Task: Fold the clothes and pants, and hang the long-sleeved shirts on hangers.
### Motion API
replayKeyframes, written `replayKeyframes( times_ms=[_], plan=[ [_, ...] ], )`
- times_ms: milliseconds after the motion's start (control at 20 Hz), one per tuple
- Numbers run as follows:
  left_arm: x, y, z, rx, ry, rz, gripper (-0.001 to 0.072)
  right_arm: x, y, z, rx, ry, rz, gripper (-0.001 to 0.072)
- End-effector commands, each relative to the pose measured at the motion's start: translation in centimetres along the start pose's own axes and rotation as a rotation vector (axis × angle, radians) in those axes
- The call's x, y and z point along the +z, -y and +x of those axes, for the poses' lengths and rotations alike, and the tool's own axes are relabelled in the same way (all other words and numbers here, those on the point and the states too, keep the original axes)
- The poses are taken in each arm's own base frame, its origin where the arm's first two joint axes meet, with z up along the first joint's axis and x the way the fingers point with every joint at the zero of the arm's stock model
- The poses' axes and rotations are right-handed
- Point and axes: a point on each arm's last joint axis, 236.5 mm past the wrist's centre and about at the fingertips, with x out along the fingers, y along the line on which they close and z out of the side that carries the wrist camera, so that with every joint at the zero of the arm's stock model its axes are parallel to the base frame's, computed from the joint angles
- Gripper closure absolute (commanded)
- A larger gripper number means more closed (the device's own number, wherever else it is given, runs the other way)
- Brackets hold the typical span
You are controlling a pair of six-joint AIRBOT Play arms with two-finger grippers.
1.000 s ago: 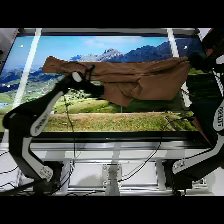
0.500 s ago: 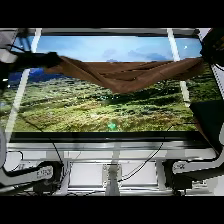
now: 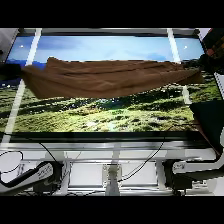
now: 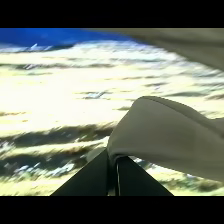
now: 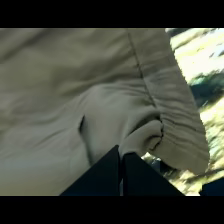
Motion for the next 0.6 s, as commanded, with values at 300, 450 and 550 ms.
replayKeyframes(
  times_ms=[300, 450, 550],
  plan=[
    [4.5, -5.2, 4.0, 0.193, 0.264, 0.023, 0.0682, -1.4, -0.9, 1.4, 0.051, 0.006, 0.023, 0.0684],
    [5.1, -5.2, 3.9, 0.197, 0.287, 0.025, 0.0681, -2.6, -0.9, 1.1, 0.046, -0.018, 0.012, 0.0683],
    [2.6, -4.5, 4.7, 0.163, 0.179, 0.021, 0.0681, -5.3, -0.6, 1.3, 0.036, -0.119, 0.004, 0.0683]
  ],
)
